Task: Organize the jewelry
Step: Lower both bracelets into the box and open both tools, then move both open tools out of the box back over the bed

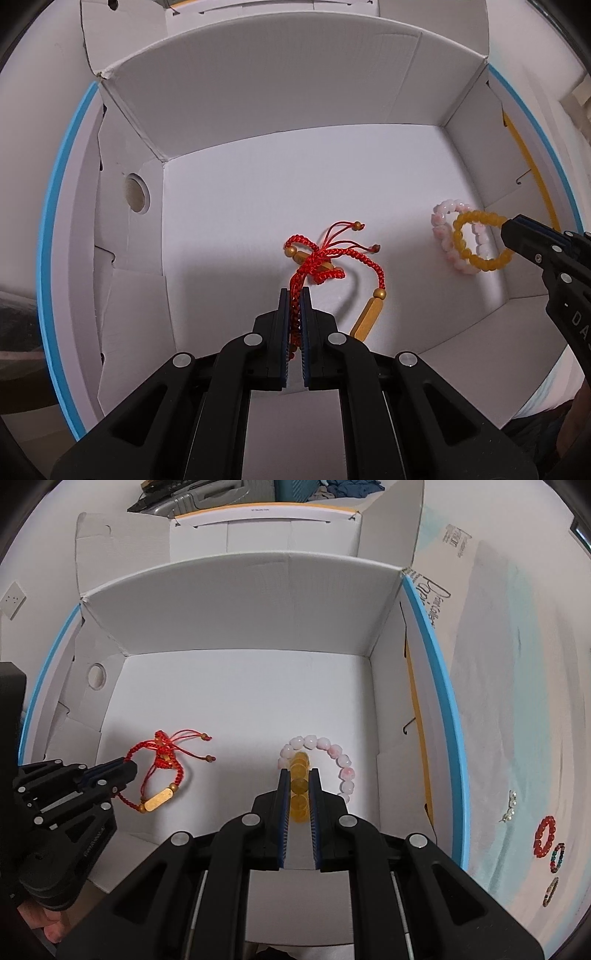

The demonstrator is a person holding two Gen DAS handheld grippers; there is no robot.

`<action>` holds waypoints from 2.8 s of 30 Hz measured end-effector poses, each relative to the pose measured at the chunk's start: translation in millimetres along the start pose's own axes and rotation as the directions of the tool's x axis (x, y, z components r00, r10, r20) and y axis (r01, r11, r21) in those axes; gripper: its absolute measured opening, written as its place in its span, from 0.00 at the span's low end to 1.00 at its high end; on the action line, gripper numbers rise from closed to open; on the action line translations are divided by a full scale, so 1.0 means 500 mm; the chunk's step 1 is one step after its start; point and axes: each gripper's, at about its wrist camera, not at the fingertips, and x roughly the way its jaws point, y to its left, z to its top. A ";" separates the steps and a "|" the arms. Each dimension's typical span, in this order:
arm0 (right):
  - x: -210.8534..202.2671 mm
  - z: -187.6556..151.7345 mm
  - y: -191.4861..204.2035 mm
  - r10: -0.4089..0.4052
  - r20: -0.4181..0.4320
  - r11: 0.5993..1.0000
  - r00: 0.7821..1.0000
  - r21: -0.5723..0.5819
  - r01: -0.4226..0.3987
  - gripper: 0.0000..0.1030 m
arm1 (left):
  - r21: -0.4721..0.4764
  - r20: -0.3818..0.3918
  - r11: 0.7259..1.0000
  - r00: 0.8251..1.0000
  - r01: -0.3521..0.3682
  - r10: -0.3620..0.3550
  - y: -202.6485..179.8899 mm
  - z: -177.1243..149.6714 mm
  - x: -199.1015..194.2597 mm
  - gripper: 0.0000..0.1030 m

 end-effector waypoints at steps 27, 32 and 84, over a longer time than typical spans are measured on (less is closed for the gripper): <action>0.004 -0.013 -0.004 0.000 0.017 1.000 1.000 0.022 0.000 0.40 | -0.015 0.046 1.000 0.999 -0.012 0.013 0.017 -0.015 -0.035 0.27; -0.003 -0.013 -0.007 0.011 0.029 1.000 1.000 0.025 -0.012 0.54 | -0.018 0.076 1.000 0.997 -0.022 0.024 0.018 -0.017 -0.053 0.45; -0.225 -0.106 -0.231 -0.044 0.224 0.984 0.974 0.177 0.004 0.88 | 0.056 0.274 0.998 0.961 0.022 -0.037 -0.213 -0.018 -0.205 0.94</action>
